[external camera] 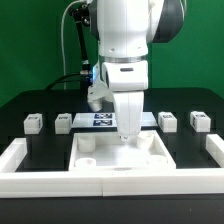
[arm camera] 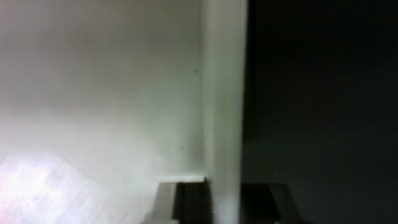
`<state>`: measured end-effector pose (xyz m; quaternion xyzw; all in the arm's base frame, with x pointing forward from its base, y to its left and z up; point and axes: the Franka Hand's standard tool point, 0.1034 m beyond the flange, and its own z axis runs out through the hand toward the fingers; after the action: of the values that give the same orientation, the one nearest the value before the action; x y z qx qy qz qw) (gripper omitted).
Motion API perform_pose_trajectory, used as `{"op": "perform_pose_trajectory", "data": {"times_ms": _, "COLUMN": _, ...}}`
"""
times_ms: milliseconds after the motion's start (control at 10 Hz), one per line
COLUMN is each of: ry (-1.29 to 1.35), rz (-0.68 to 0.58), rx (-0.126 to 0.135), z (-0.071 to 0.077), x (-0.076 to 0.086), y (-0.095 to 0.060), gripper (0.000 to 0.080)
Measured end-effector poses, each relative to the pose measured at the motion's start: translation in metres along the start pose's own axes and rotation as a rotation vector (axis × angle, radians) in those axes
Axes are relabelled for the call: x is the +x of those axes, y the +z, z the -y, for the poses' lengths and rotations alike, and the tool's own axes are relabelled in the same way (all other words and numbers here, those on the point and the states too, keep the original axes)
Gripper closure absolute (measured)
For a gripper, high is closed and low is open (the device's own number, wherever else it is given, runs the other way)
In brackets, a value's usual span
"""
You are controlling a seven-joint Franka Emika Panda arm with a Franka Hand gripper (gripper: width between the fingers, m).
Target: Assemble square table
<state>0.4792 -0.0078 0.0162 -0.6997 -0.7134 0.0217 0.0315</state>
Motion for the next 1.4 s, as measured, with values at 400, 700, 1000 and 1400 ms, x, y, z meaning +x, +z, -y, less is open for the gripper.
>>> {"op": "perform_pose_trajectory", "data": {"times_ms": 400, "ry": 0.05, "rz": -0.022, "rx": -0.014, "z": -0.009, "x": 0.036, "y": 0.001, "gripper": 0.0738}}
{"op": "perform_pose_trajectory", "data": {"times_ms": 700, "ry": 0.073, "rz": -0.032, "rx": -0.012, "z": -0.01, "x": 0.064, "y": 0.0, "gripper": 0.0738}}
{"op": "perform_pose_trajectory", "data": {"times_ms": 1000, "ry": 0.075, "rz": -0.037, "rx": 0.011, "z": -0.011, "x": 0.083, "y": -0.003, "gripper": 0.0738}}
{"op": "perform_pose_trajectory", "data": {"times_ms": 1400, "ry": 0.052, "rz": -0.046, "rx": 0.01, "z": -0.013, "x": 0.093, "y": -0.002, "gripper": 0.0738}}
